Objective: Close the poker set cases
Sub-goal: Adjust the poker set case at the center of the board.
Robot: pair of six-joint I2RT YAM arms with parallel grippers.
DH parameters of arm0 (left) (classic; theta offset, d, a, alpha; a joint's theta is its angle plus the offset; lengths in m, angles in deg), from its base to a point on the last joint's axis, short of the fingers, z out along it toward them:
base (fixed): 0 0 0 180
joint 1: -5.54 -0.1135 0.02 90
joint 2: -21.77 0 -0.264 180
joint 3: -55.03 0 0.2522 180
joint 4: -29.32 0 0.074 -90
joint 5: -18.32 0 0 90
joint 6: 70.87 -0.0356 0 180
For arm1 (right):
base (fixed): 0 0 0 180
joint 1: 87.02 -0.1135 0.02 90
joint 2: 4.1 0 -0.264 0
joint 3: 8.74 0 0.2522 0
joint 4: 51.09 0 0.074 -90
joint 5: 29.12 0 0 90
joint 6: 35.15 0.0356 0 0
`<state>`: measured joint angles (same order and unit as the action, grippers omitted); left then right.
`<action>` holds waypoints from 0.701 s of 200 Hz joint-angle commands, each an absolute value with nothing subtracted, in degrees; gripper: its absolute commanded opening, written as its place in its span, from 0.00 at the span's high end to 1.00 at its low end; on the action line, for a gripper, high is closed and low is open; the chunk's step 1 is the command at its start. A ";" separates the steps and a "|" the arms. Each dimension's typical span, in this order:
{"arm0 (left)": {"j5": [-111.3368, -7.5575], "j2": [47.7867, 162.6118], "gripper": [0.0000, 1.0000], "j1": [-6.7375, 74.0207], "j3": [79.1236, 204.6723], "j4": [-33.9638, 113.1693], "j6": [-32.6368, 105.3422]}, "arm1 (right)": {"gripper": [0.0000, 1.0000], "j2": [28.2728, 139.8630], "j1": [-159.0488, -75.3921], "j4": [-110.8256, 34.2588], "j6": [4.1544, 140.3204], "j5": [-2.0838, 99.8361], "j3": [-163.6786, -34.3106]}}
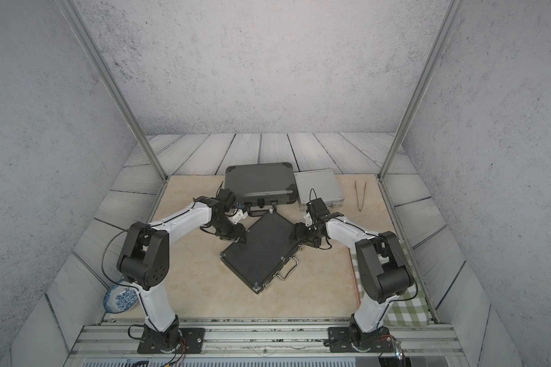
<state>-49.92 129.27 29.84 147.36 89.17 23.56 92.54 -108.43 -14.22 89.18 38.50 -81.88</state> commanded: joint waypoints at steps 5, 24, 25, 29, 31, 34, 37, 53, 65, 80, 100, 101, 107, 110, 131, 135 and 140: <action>-51.96 129.71 0.50 31.82 146.02 90.52 25.23 | 0.28 86.73 -107.86 -15.49 90.01 38.73 -78.14; -52.16 129.70 0.49 31.82 146.75 89.99 25.67 | 0.29 87.27 -107.93 -17.61 91.53 36.32 -77.19; -52.16 129.70 0.49 31.82 146.75 89.92 25.70 | 0.29 87.34 -107.89 -17.84 91.69 36.16 -77.09; -52.33 129.70 0.49 31.82 146.83 89.75 25.87 | 0.29 87.42 -107.86 -18.71 92.38 35.68 -76.70; -52.32 129.70 0.49 31.82 146.88 89.71 25.89 | 0.29 87.51 -107.85 -19.05 92.73 35.53 -76.48; -52.35 129.77 0.49 31.82 146.92 89.67 25.98 | 0.29 87.53 -107.85 -19.58 93.13 35.48 -76.21; -52.39 129.78 0.49 31.82 146.93 89.59 26.05 | 0.29 87.52 -107.90 -20.11 93.51 35.48 -75.86; -52.38 129.88 0.49 31.82 146.94 89.45 26.11 | 0.29 87.33 -107.93 -22.35 95.18 35.90 -74.47; -52.45 129.96 0.49 31.82 146.93 89.45 26.16 | 0.28 87.73 -108.07 -23.72 96.07 35.79 -73.81; -52.55 129.92 0.49 31.82 147.01 89.31 26.15 | 0.27 88.54 -108.07 -25.06 96.51 35.94 -72.94; -52.52 129.81 0.49 31.82 146.99 89.08 26.11 | 0.25 89.31 -108.03 -26.33 96.43 37.55 -71.64; -52.56 129.80 0.49 31.82 146.96 89.11 26.09 | 0.25 89.36 -108.07 -26.47 96.43 37.61 -71.55; -52.54 129.79 0.49 31.82 146.93 89.14 26.15 | 0.24 89.61 -108.04 -27.41 96.59 37.69 -71.06; -52.52 129.79 0.49 31.82 146.93 89.11 26.14 | 0.23 89.88 -108.02 -27.86 96.75 37.67 -70.86; -52.95 129.68 0.49 31.82 146.91 89.18 26.00 | 0.20 90.97 -108.03 -28.74 96.78 38.13 -70.37; -53.04 129.70 0.49 31.82 146.93 89.18 25.99 | 0.20 90.94 -107.99 -28.92 96.84 38.54 -70.12; -53.22 129.62 0.49 31.82 146.93 89.23 25.88 | 0.20 90.91 -107.94 -29.00 96.78 39.07 -69.91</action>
<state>-51.56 129.03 30.51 147.38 89.10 25.66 88.94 -108.03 -27.77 96.44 36.32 -71.63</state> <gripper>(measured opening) 0.512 0.800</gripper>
